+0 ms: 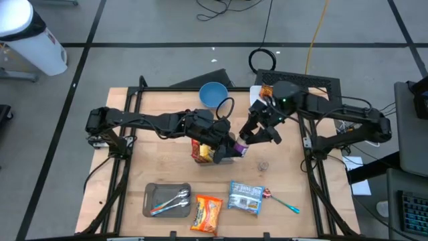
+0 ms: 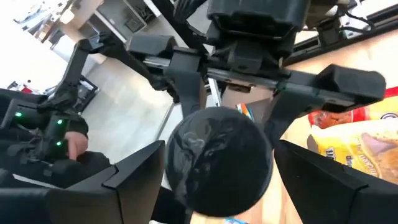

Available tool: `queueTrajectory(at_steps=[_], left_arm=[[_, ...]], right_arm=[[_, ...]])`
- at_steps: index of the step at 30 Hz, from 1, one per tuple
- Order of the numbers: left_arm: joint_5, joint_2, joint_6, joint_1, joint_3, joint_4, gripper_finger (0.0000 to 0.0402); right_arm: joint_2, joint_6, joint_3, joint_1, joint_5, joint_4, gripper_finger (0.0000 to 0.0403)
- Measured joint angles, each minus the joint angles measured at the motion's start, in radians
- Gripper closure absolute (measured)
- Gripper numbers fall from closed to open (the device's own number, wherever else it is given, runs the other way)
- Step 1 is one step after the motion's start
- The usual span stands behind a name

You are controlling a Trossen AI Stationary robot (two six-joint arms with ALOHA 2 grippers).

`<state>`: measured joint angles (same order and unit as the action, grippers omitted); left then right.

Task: Pick & Place Food Item
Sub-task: Put the purple seasoning bottle into the top white bin

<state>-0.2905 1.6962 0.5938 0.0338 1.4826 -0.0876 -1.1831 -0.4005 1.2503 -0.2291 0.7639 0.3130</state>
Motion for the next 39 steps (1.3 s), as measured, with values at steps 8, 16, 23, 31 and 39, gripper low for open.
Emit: queueTrajectory(at_steps=[8,16,23,31,39], left_arm=[[0.001,0.000,0.000,0.000,0.000,-0.043,0.0190],[0.001,0.000,-0.004,0.000,0.000,-0.068,0.0190],[0.000,0.000,-0.006,0.000,0.000,-0.067,0.0190],[0.000,0.000,-0.005,0.001,0.000,-0.066,0.0190],[-0.001,0.000,-0.005,0.001,0.000,-0.067,0.0190]], right_arm=[[-0.014,0.013,0.001,0.000,0.000,-0.008,0.0110],[-0.014,-0.001,0.001,0.000,0.000,-0.009,0.0118],[-0.014,-0.002,0.001,0.000,0.000,-0.008,0.0156],[-0.014,-0.002,0.001,0.000,-0.001,-0.006,0.0189],[-0.014,-0.002,0.001,0.000,0.015,0.006,0.0176]])
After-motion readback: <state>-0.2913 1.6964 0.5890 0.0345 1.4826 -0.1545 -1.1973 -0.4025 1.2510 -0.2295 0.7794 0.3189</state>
